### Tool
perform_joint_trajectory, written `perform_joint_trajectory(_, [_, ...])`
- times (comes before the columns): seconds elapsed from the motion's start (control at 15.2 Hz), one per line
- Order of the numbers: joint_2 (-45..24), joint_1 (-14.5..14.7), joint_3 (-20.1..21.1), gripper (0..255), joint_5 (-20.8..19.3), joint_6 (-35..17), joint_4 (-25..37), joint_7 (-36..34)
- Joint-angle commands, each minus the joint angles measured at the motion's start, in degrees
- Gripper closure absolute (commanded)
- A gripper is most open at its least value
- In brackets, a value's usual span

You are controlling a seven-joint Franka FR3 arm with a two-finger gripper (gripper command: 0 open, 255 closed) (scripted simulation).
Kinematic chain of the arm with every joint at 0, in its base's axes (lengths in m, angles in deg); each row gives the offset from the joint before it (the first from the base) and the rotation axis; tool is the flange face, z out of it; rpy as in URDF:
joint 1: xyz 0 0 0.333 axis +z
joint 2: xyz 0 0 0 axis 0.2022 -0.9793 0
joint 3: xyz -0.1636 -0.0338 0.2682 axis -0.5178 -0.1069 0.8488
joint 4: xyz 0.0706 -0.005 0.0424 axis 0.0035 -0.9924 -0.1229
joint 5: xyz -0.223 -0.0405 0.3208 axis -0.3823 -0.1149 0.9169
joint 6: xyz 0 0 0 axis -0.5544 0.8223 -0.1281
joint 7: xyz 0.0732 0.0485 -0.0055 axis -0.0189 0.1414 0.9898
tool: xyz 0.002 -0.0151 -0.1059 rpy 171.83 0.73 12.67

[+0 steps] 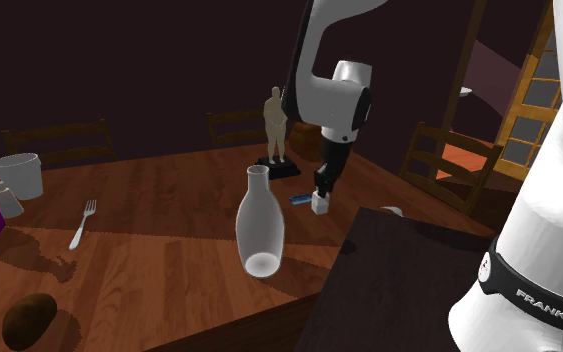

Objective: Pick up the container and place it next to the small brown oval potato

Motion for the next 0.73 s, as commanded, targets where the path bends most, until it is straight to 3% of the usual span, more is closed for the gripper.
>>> perform_joint_trajectory(0.0, [1.7,1.9,-2.3,255,-2.4,1.2,-0.7,-2.3])
perform_joint_trajectory(0.66, [10.6,10.6,-13.4,255,-16.3,6.4,-4.1,-13.7])
